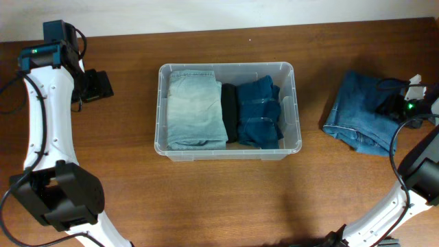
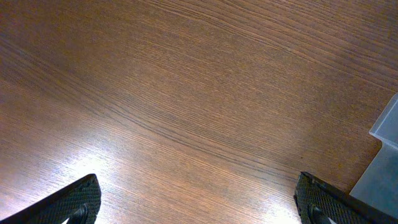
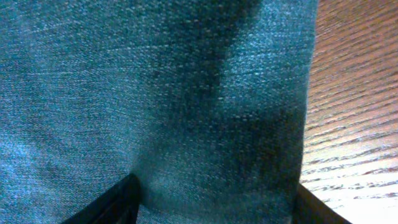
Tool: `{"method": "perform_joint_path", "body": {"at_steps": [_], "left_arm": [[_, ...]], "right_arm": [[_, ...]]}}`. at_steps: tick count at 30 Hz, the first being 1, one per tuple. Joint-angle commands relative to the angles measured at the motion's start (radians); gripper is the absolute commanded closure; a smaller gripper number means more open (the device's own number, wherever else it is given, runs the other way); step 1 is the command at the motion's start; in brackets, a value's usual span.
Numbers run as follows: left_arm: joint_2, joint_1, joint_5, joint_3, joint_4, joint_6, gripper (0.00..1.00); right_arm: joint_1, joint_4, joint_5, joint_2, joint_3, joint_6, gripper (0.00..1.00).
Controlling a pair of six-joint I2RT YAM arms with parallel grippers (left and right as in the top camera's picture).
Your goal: Pack container
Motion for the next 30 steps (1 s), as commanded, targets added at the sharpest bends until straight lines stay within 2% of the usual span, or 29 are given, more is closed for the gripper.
{"method": "perform_joint_path", "body": {"at_steps": [1,4,7,8,11,15,19,20,23,30], "left_arm": [[-0.024,-0.003,-0.008,0.013,-0.001,0.002,0.01],[-0.024,-0.003,-0.008,0.013,0.0,0.002,0.0],[-0.024,-0.003,-0.008,0.013,-0.001,0.002,0.01],[-0.024,-0.003,-0.008,0.013,-0.001,0.002,0.01],[-0.024,-0.003,-0.008,0.013,-0.001,0.002,0.01],[-0.024,-0.003,-0.008,0.013,-0.001,0.002,0.01],[-0.024,-0.003,-0.008,0.013,-0.001,0.002,0.01],[-0.024,-0.003,-0.008,0.013,0.0,0.002,0.01],[-0.024,-0.003,-0.008,0.013,-0.001,0.002,0.01],[-0.024,-0.003,-0.008,0.013,-0.001,0.002,0.01]], "right_arm": [[0.005,-0.013,0.087,0.042,-0.016,-0.011,0.3],[0.005,-0.006,0.087,0.047,-0.025,-0.011,0.25],[0.005,0.0,0.087,0.055,-0.032,-0.011,0.26],[0.005,0.0,0.086,0.058,-0.032,-0.011,0.29],[0.005,-0.002,0.086,0.059,-0.032,-0.011,0.52],[0.005,-0.027,0.027,0.059,-0.032,-0.011,0.63],[0.005,-0.043,-0.013,0.059,-0.031,-0.011,0.94],[0.005,-0.045,-0.017,0.057,-0.031,-0.006,0.96],[0.005,-0.063,-0.02,0.051,-0.014,0.042,0.96],[0.007,-0.2,-0.105,0.023,0.131,0.041,0.96]]}}
